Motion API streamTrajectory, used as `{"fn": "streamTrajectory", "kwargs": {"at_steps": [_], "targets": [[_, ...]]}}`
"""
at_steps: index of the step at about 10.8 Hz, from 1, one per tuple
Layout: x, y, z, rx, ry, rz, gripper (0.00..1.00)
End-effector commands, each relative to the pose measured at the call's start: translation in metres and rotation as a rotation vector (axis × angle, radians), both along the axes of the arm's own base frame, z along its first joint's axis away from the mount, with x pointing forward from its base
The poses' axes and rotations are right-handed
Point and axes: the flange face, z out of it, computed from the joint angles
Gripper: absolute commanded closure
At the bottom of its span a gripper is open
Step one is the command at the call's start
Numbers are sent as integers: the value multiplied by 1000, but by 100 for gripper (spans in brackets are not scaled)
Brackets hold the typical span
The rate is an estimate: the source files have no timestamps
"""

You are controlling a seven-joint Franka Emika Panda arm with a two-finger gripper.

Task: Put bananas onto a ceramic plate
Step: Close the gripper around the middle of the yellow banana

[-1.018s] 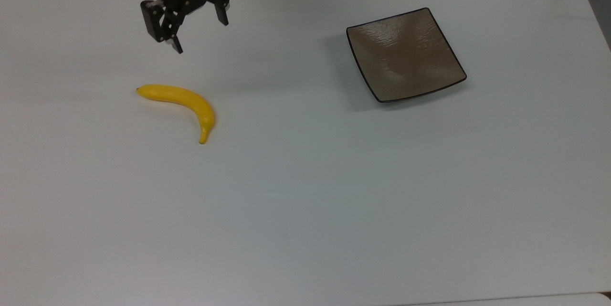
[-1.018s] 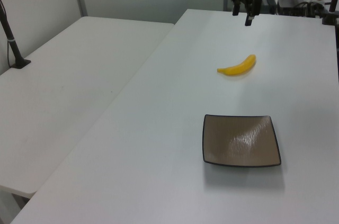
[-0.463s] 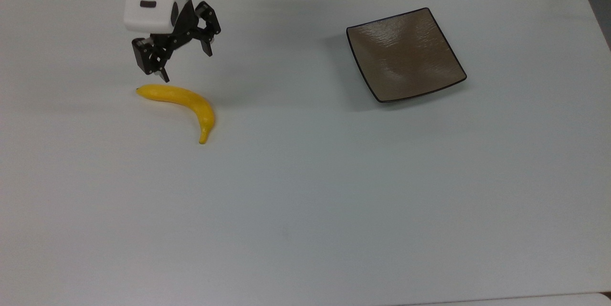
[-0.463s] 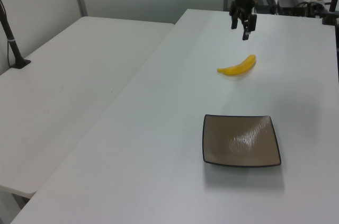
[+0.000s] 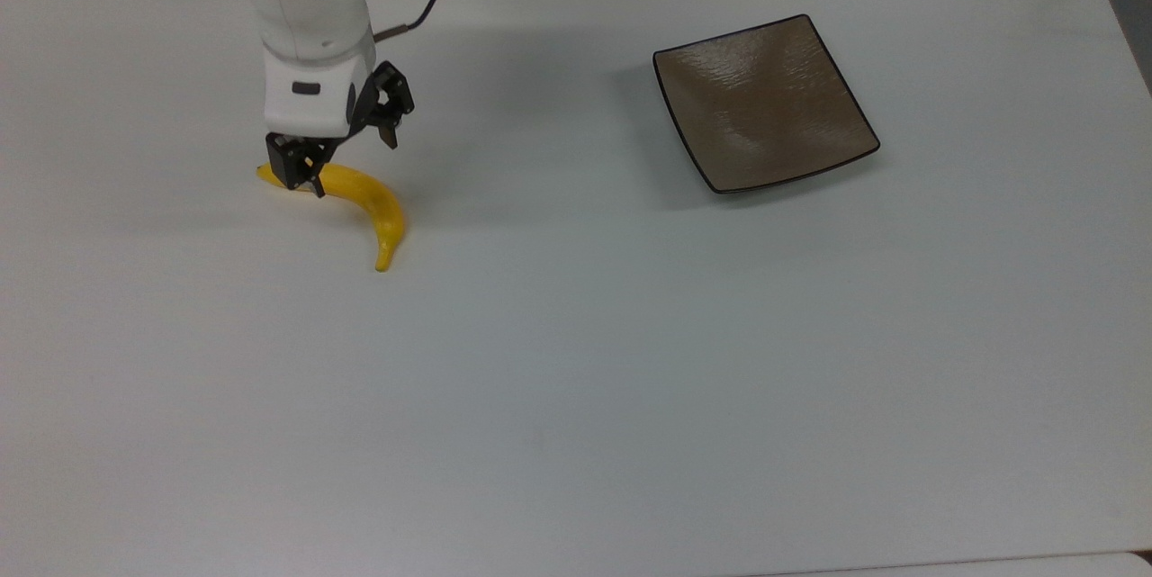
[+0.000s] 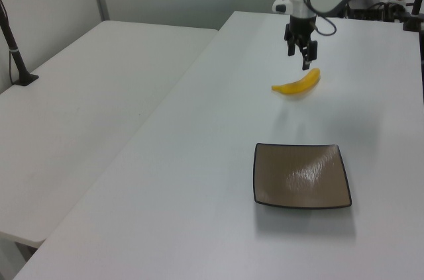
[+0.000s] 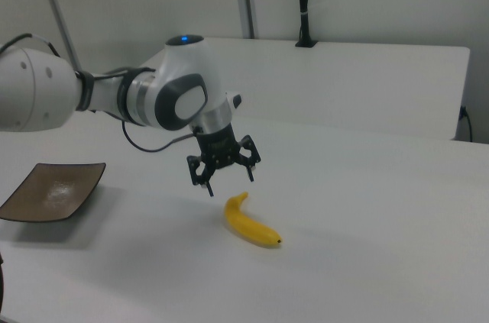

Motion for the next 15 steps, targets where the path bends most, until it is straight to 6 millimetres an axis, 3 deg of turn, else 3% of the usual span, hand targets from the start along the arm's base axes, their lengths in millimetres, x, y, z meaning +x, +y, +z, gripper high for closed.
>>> {"fn": "streamTrajectory", "kwargs": {"at_steps": [1, 2, 6, 7, 9, 12, 14, 15], "targets": [[1, -6, -38, -24, -2, 17, 0], [0, -6, -52, -34, 15, 25, 0], [-2, -6, -70, -51, 27, 39, 0], [-2, -6, -72, -51, 29, 40, 6], [-2, -6, -73, -55, 33, 47, 27], [-4, -6, -76, -71, 43, 65, 43], [-5, -7, -77, -72, 50, 70, 69], [-6, -7, -78, -72, 58, 69, 91]]}}
